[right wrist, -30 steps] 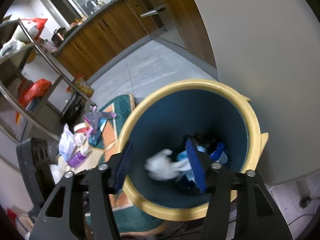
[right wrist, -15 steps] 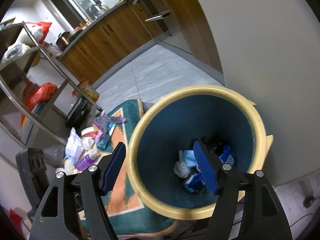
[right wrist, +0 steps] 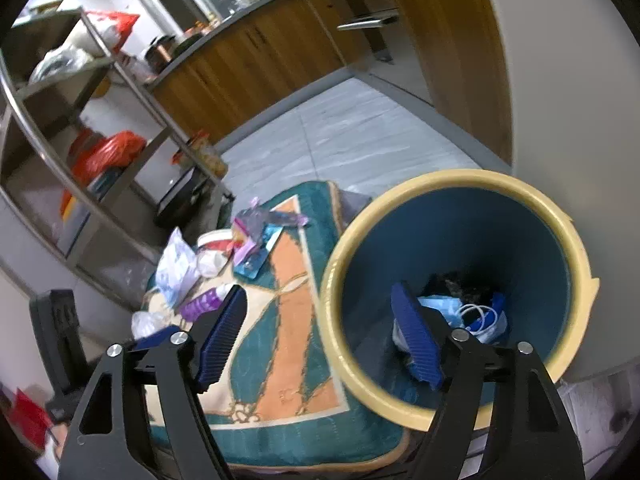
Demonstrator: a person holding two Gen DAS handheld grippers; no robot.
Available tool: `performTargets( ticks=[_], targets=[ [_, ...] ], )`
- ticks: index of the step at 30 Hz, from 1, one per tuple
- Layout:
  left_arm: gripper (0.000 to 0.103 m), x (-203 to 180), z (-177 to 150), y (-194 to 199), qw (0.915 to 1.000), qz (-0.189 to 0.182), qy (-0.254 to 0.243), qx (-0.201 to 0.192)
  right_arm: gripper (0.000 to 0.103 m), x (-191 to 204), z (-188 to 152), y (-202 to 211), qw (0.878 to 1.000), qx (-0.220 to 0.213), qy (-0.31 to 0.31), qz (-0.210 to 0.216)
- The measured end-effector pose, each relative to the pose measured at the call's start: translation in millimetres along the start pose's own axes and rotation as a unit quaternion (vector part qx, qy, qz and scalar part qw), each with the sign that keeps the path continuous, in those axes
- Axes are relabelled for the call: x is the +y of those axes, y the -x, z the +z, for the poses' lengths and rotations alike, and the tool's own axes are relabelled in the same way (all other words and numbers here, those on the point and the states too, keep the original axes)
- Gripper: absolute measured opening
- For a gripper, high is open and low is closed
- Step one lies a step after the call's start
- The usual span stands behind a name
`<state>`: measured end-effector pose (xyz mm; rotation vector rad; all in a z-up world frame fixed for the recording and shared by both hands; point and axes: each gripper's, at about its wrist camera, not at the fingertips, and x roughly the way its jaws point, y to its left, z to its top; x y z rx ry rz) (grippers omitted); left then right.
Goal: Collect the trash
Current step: 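Grasp the purple spray bottle with the left tool while the right grasps the pink snack wrapper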
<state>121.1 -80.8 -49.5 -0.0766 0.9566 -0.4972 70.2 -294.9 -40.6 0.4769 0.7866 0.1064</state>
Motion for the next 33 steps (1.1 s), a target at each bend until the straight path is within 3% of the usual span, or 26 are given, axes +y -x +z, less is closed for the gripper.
performTargets(
  ticks=[13, 21, 23, 25, 33],
  targets=[
    [0.06, 55, 24, 24, 0.9986, 0.039, -0.036, 0.007, 0.079, 49, 10, -29, 0.996, 0.047, 0.065, 0.03],
    [0.061, 71, 35, -7, 0.9976, 0.035, -0.052, 0.029, 0.081, 81, 42, -71, 0.988, 0.077, 0.133, 0.034],
    [0.069, 69, 37, -15, 0.9969, 0.036, -0.061, 0.032, 0.084, 87, 49, -83, 0.985, 0.083, 0.145, 0.036],
    [0.07, 68, 41, -27, 0.9956, 0.04, -0.075, 0.039, 0.084, 92, 56, -100, 0.983, 0.09, 0.156, 0.041],
    [0.07, 78, 44, -74, 0.9892, 0.065, -0.1, 0.086, 0.084, 98, 67, -141, 0.982, 0.107, 0.148, 0.055]
  ],
)
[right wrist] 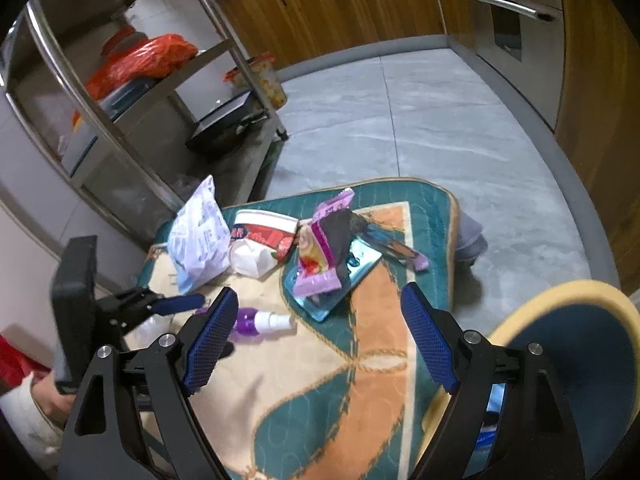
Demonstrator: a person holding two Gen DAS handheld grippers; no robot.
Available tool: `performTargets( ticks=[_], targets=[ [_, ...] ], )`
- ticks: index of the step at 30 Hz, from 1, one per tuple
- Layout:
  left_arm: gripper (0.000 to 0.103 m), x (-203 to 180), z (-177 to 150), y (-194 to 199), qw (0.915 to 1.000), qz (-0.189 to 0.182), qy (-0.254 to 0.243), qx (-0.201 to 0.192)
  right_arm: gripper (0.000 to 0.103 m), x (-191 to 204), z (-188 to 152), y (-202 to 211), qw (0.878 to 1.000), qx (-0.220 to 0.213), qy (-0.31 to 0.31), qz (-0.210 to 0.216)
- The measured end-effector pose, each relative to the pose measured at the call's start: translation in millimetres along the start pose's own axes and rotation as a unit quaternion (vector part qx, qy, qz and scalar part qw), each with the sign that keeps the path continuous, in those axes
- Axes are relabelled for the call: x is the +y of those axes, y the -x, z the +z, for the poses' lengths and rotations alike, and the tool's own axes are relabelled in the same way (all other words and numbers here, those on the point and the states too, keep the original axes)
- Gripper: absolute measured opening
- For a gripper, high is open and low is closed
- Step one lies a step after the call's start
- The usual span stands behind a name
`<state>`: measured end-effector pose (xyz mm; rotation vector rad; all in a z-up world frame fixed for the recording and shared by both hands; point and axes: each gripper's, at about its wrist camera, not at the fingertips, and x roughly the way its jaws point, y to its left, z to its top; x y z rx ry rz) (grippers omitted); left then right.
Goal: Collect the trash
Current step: 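Grasp the purple spray bottle with the left tool while the right grasps the pink snack wrapper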
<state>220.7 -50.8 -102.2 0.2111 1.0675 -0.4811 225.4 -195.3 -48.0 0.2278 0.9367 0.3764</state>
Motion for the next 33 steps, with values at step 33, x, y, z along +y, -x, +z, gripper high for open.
performTargets(
  ticks=[33],
  targets=[
    [0.034, 32, 2, -28, 0.9947, -0.065, 0.057, 0.055, 0.058, 3, 35, -113, 0.995, 0.053, 0.074, -0.039]
  ],
)
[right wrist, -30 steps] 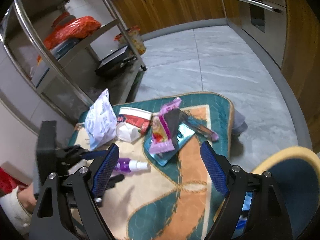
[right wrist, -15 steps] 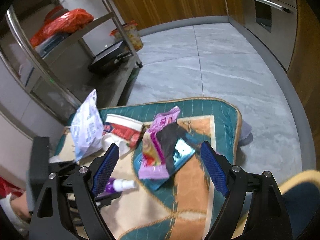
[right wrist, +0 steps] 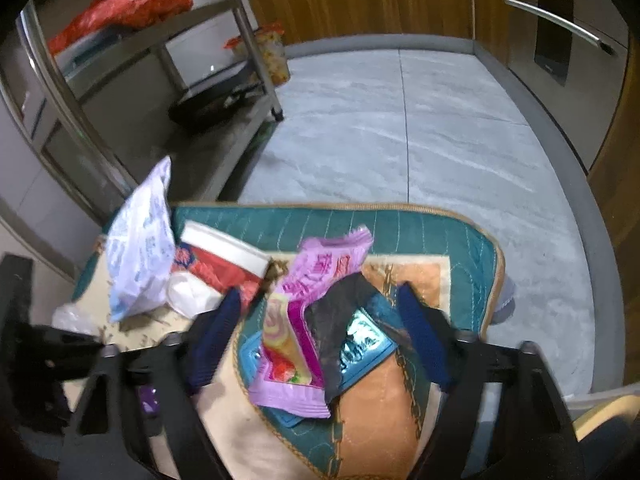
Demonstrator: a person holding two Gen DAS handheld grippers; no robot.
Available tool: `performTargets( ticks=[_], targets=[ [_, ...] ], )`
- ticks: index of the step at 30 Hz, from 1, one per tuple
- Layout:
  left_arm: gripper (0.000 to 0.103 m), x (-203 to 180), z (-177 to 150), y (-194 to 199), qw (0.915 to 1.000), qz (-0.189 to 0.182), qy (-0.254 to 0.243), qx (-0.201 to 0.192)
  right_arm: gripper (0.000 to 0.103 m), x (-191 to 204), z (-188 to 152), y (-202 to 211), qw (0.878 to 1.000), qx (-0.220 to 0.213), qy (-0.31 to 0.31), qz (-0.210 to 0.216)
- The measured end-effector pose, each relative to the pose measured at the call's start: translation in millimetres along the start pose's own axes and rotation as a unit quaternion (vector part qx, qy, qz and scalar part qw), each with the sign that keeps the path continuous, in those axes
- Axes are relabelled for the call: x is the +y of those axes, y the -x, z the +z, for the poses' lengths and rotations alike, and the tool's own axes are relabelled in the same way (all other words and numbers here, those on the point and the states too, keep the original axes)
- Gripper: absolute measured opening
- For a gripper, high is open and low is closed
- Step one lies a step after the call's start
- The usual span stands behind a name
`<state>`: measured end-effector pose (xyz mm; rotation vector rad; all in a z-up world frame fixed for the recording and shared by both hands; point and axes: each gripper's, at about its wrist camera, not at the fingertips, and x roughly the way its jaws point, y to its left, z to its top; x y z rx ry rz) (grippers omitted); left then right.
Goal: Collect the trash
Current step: 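Grasp the purple spray bottle with the left tool while the right grasps the pink snack wrapper, then carry the spray bottle and pink wrapper over the bin with both tools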
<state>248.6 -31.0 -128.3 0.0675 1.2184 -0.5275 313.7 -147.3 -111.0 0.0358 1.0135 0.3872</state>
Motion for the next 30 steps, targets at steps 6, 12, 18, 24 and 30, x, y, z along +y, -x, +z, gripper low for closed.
performTargets(
  ticks=[6, 12, 18, 24, 30],
  targets=[
    [0.034, 10, 0, 14, 0.9997, -0.009, 0.016, -0.017, 0.016, 9, -9, 5, 0.999, 0.013, 0.029, 0.001],
    [0.033, 10, 2, 35, 0.9988, -0.013, 0.022, -0.041, 0.015, 10, -13, 27, 1.0, -0.007, 0.02, 0.011],
    [0.032, 9, 4, 55, 0.9968, -0.022, 0.038, -0.066, 0.015, 18, -21, 61, 0.999, -0.03, 0.022, 0.025],
    [0.032, -17, -6, 72, 0.9955, -0.016, 0.044, -0.083, 0.015, 36, -42, 106, 0.997, -0.056, 0.033, 0.032],
    [0.032, -31, -18, 90, 0.9942, -0.014, 0.047, -0.096, 0.015, 31, -70, 151, 0.996, -0.083, 0.011, 0.029]
  ],
)
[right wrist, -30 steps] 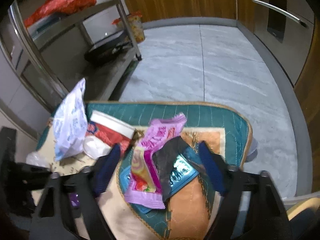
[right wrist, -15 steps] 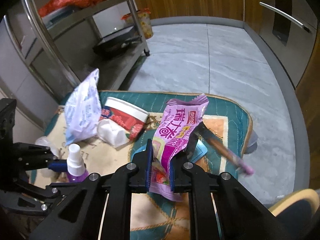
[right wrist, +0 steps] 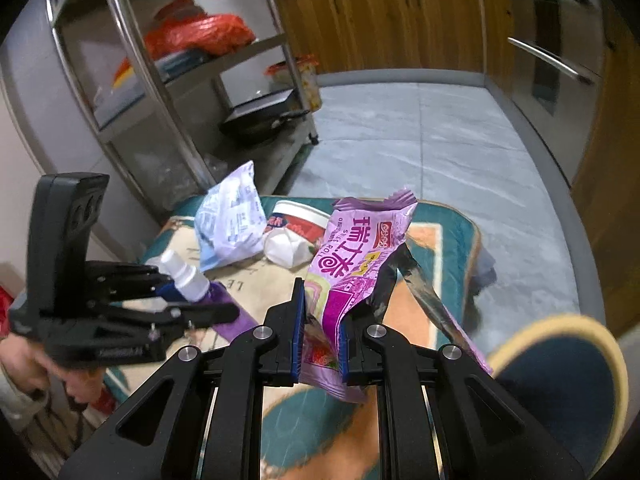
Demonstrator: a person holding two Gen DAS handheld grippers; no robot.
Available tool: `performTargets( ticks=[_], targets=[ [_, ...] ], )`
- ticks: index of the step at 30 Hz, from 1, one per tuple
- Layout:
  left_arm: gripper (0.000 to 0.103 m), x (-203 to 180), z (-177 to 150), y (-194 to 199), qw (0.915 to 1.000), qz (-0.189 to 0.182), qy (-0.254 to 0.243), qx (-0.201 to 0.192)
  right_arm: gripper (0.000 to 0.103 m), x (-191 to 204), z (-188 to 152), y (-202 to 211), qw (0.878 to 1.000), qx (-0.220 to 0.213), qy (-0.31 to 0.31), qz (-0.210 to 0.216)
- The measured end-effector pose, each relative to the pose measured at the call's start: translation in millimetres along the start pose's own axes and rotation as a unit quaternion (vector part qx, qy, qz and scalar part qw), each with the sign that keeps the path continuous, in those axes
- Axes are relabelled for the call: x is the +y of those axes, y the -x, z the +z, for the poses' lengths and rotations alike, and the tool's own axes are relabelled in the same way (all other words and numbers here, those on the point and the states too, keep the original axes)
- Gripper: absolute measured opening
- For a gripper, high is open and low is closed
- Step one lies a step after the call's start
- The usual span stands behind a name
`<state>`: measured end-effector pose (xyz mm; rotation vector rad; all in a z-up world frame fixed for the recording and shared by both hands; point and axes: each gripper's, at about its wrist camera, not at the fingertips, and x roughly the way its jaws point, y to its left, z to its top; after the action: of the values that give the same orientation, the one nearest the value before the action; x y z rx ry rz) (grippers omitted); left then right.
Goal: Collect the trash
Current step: 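Carry the spray bottle and pink wrapper over the bin with both tools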
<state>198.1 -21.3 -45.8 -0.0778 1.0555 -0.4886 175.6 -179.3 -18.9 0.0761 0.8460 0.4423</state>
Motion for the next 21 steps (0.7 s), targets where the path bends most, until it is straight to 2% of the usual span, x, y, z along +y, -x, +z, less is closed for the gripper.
performTargets(
  ticks=[6, 13, 21],
  targets=[
    [0.032, -16, -6, 19, 0.9997, -0.006, -0.006, -0.024, 0.015, -5, -25, 47, 0.999, -0.029, -0.022, -0.014],
    [0.032, -45, -20, 29, 0.9989, -0.023, -0.03, -0.029, 0.015, -22, -51, 92, 0.996, -0.061, -0.055, -0.028],
    [0.032, -79, -29, 37, 0.9962, -0.046, -0.057, -0.047, 0.015, -45, -72, 117, 0.992, -0.081, -0.084, -0.045]
  ],
)
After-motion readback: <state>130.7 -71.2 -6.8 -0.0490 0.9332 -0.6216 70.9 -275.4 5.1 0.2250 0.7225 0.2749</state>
